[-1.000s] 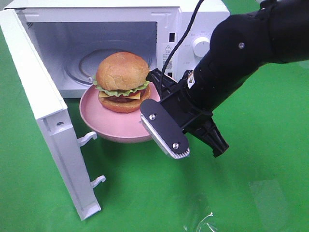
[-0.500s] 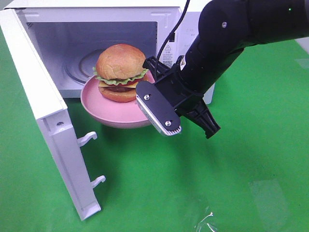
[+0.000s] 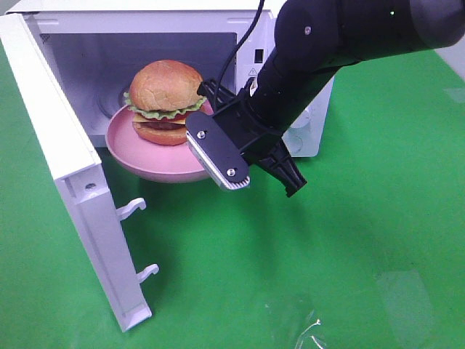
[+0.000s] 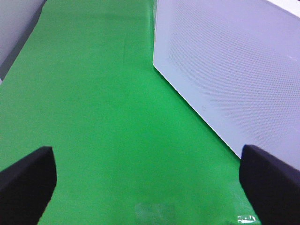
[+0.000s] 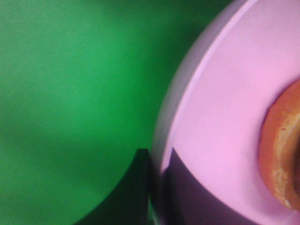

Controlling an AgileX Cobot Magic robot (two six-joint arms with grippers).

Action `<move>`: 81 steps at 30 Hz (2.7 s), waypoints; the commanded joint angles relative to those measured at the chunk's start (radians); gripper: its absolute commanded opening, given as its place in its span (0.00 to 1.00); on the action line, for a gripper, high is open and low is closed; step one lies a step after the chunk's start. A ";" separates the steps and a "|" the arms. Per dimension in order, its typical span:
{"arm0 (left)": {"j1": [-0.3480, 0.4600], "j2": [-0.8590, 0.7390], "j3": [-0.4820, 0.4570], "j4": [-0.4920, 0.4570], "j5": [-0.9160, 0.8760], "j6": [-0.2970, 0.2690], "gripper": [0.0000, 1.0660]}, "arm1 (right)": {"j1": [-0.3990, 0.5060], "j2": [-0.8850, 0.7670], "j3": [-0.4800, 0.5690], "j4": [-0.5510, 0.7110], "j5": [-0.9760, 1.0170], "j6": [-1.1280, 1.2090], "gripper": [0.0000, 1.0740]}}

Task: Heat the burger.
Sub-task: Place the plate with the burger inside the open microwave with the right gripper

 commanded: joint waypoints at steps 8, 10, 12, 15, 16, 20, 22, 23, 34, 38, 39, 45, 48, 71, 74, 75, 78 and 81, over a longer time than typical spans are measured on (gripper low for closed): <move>-0.001 -0.004 0.000 0.002 -0.012 -0.004 0.92 | 0.020 0.060 -0.119 -0.009 -0.037 0.030 0.00; -0.001 -0.004 0.000 0.002 -0.012 -0.002 0.92 | 0.020 0.087 -0.158 -0.009 -0.020 0.054 0.00; -0.001 -0.004 0.000 0.002 -0.012 -0.002 0.92 | 0.020 0.093 -0.167 -0.009 -0.020 0.055 0.00; -0.001 -0.004 0.000 0.002 -0.012 -0.002 0.92 | 0.020 0.106 -0.181 -0.019 -0.018 0.064 0.00; -0.001 -0.004 0.000 0.002 -0.012 -0.002 0.92 | 0.020 0.117 -0.196 -0.040 -0.017 0.085 0.00; -0.001 -0.004 0.000 0.002 -0.012 -0.002 0.92 | 0.020 0.139 -0.220 -0.055 -0.014 0.127 0.00; -0.001 -0.004 0.000 0.002 -0.012 -0.002 0.92 | 0.020 0.150 -0.230 -0.055 -0.014 0.134 0.00; -0.001 -0.004 0.000 0.002 -0.012 -0.002 0.92 | 0.020 0.161 -0.240 -0.058 -0.014 0.141 0.00; -0.001 -0.004 0.000 0.002 -0.012 -0.002 0.92 | 0.020 0.186 -0.300 -0.114 0.000 0.196 0.00; -0.001 -0.004 0.000 0.002 -0.012 -0.002 0.92 | 0.020 0.186 -0.307 -0.131 0.002 0.213 0.00; -0.001 -0.004 0.000 0.002 -0.012 -0.002 0.92 | 0.020 0.186 -0.307 -0.134 0.000 0.220 0.00; -0.001 -0.004 0.000 0.002 -0.012 -0.002 0.92 | 0.020 0.192 -0.308 -0.135 0.000 0.230 0.00; -0.001 -0.004 0.000 0.002 -0.012 -0.002 0.92 | 0.020 0.221 -0.329 -0.138 0.017 0.247 0.00; -0.001 -0.004 0.000 0.002 -0.012 -0.002 0.92 | 0.020 0.369 -0.531 -0.180 0.063 0.356 0.00; -0.001 -0.004 0.000 0.002 -0.012 -0.002 0.92 | 0.020 0.382 -0.552 -0.191 0.065 0.380 0.00; -0.001 -0.004 0.000 0.002 -0.012 -0.002 0.92 | 0.019 0.390 -0.565 -0.197 0.067 0.393 0.00; -0.001 -0.004 0.000 0.002 -0.012 -0.002 0.92 | 0.017 0.402 -0.584 -0.207 0.070 0.411 0.00; -0.001 -0.004 0.000 0.002 -0.012 -0.002 0.92 | 0.017 0.428 -0.638 -0.222 0.100 0.439 0.00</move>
